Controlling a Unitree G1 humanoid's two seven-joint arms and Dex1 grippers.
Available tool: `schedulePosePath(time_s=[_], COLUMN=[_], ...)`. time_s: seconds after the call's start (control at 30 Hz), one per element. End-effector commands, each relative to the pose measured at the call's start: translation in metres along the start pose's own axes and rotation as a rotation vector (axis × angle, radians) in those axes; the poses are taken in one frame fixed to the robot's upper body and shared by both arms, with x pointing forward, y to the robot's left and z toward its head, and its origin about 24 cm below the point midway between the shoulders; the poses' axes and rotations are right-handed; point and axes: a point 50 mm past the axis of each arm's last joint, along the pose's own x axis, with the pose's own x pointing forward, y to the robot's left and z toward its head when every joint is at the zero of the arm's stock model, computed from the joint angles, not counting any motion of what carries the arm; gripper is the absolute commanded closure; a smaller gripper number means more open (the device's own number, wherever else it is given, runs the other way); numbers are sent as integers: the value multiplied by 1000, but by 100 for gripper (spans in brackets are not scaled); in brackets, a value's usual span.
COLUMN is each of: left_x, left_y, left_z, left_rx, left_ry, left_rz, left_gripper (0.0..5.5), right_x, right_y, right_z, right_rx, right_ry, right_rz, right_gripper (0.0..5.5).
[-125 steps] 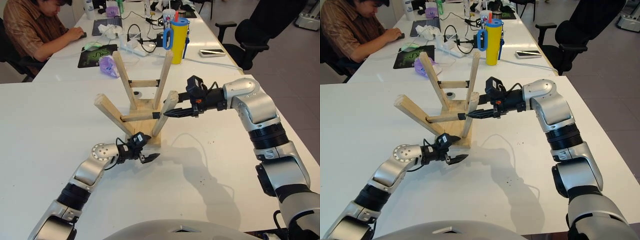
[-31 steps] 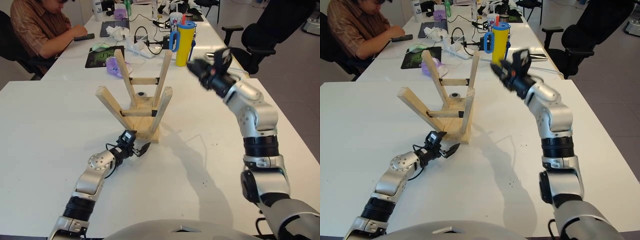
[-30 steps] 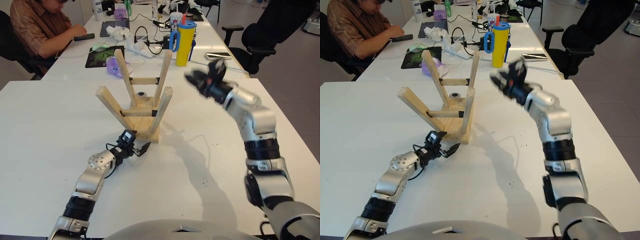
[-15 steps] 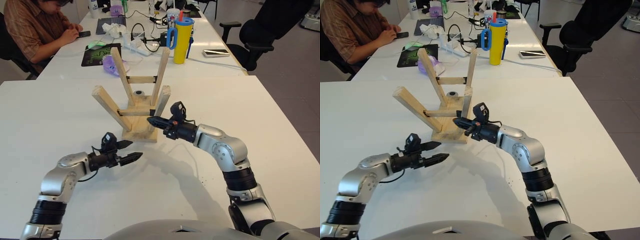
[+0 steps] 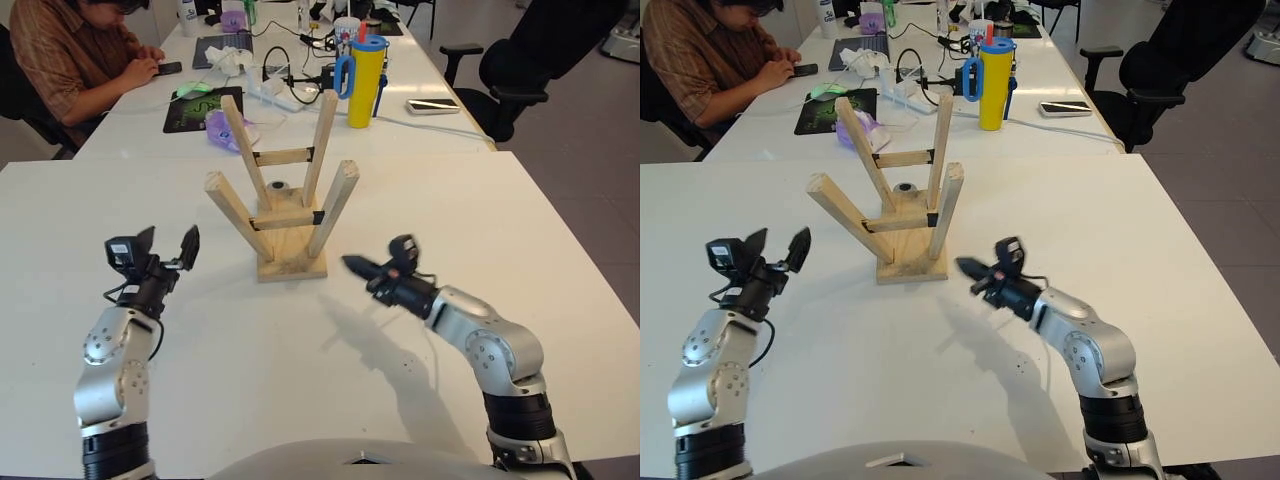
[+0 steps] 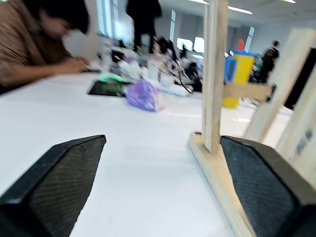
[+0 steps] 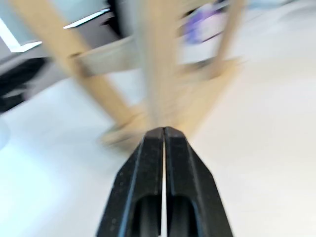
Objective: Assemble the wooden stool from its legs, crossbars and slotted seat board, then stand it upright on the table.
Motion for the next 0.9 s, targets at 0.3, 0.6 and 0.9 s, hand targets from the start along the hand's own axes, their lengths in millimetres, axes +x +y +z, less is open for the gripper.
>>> schedulePosePath(time_s=[0.3, 0.6, 0.9], left_x=[28, 10, -35], left_y=[-74, -2, -5], left_z=[18, -25, -59], left_rx=[222, 317, 472], left_ry=[-36, 211, 244], left_rz=[-123, -9, -724], left_gripper=[119, 119, 119], right_x=[45, 41, 98], right_y=[108, 12, 0], right_z=[13, 0, 59], right_rx=[-126, -198, -278], right_ry=[-73, 68, -186], right_rz=[273, -17, 442], right_gripper=[548, 548, 548])
